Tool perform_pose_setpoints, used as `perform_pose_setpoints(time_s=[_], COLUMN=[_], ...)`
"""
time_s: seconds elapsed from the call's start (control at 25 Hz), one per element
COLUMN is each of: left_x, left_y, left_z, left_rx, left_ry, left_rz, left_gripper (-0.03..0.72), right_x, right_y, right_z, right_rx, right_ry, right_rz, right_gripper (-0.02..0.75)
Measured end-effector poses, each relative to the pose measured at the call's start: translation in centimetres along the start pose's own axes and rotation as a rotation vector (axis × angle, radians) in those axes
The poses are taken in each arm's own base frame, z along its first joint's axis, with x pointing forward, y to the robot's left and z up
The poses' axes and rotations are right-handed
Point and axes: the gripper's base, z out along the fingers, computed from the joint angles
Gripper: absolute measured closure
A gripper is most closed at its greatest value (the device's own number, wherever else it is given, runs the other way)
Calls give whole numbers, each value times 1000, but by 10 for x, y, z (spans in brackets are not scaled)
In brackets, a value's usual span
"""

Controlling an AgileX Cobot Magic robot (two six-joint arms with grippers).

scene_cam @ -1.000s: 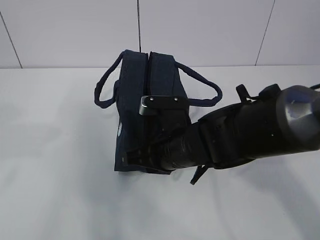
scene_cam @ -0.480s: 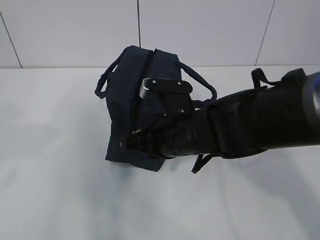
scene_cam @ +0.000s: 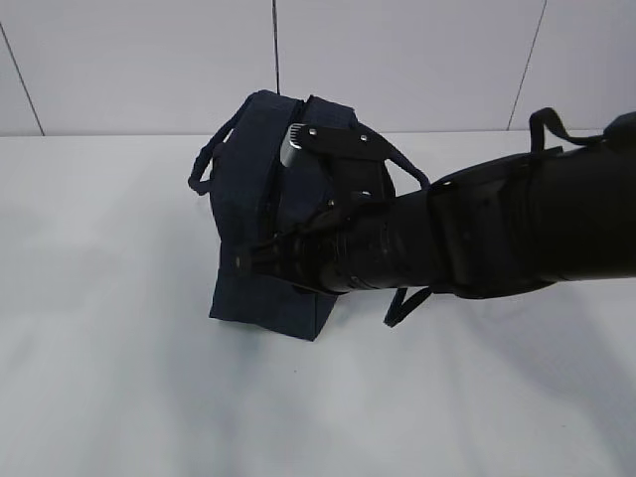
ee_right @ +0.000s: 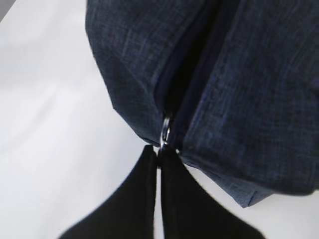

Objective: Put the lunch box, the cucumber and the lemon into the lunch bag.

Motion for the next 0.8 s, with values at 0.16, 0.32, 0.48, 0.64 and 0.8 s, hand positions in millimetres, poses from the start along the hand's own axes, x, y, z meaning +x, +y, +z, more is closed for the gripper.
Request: perform_pose_setpoints(time_s=[0.16,0.32,0.48,0.64,0.8], left_x=[0,0,0,0,0], left_y=[0,0,0,0,0], left_z=[0,0,0,0,0], left_rx=[0,0,0,0,0], left_ry=[0,0,0,0,0], left_rz=[0,0,0,0,0], left_gripper=[449,449,449,449,449], right_x=[-5,-8,-9,-11,-16], right_y=[3,4,4,5,7], right_z=[-7,-12,-13,-17,-24], right_rx=[-10,-9,-6,-5,2], right_ry=[-21,-35,-40,-51,-77], right_rz=[-8,-20,-38,-56,-82], right_gripper=[738,738,738,738,738])
